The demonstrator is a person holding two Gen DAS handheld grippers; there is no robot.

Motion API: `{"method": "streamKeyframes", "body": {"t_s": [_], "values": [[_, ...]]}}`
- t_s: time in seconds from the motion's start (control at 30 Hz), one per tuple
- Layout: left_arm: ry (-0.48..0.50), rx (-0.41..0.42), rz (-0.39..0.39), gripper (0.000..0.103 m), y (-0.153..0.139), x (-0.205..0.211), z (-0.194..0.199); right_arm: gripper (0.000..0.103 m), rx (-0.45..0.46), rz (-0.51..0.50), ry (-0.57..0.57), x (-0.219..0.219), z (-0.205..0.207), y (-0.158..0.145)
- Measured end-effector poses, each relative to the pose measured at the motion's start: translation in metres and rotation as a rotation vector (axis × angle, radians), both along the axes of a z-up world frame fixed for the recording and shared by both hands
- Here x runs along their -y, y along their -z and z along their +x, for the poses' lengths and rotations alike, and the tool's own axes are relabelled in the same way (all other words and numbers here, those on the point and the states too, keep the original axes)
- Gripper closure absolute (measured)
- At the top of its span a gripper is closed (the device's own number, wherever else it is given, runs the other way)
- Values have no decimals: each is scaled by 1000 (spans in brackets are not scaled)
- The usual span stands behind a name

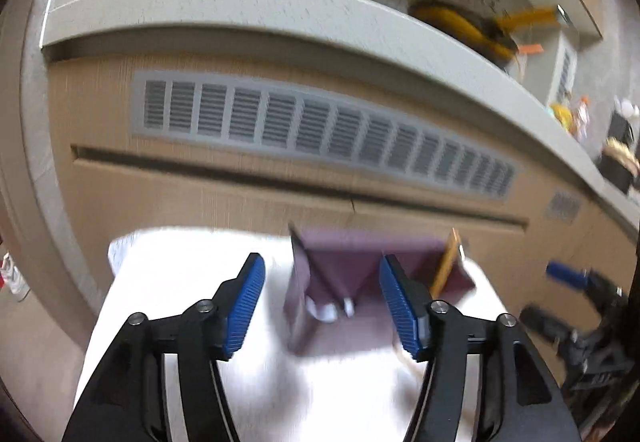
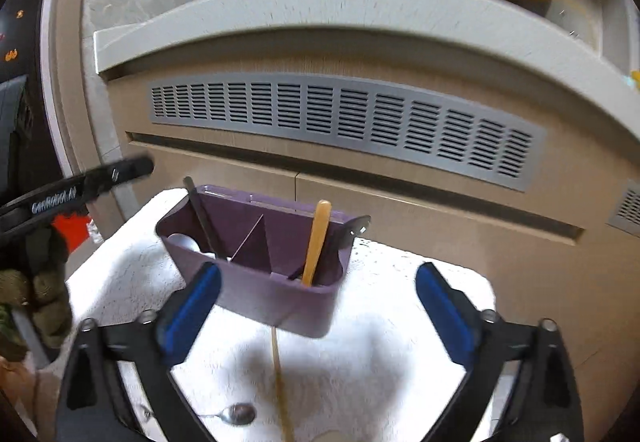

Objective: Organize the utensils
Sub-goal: 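Lower both spoons into the purple caddy and open both grippers, then grasp the blue plastic spoon by its handle with the right gripper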

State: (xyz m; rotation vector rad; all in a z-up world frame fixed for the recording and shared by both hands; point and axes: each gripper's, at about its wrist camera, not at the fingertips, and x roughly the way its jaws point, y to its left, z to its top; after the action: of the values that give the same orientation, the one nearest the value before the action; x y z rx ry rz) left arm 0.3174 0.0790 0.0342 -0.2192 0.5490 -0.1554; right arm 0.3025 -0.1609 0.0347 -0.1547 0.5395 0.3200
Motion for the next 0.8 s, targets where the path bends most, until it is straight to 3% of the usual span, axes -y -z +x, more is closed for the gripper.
{"method": "streamKeyframes", "body": {"t_s": [0.1,0.33,0.43,0.5,0.6,0.7,0.8], "values": [[45,-55,37,33,12,7,-31,1,-13,-6,-10,3,-27,7],[79,-153,90,31,39,8,-89,2,-325,-63,-282,-1,-84,55],[87,-192,95,31,48,4,-109,15,-362,-140,-382,-8,-111,71],[83,-222,87,31,54,0,-115,35,-402,-181,-447,-16,-124,81],[80,-258,59,31,63,-5,-124,52,-451,-248,-522,-29,-139,99],[66,-269,45,31,64,-11,-129,52,-463,-297,-544,-36,-141,114],[80,-273,38,30,64,-12,-130,52,-496,-283,-534,-36,-128,120]]}}
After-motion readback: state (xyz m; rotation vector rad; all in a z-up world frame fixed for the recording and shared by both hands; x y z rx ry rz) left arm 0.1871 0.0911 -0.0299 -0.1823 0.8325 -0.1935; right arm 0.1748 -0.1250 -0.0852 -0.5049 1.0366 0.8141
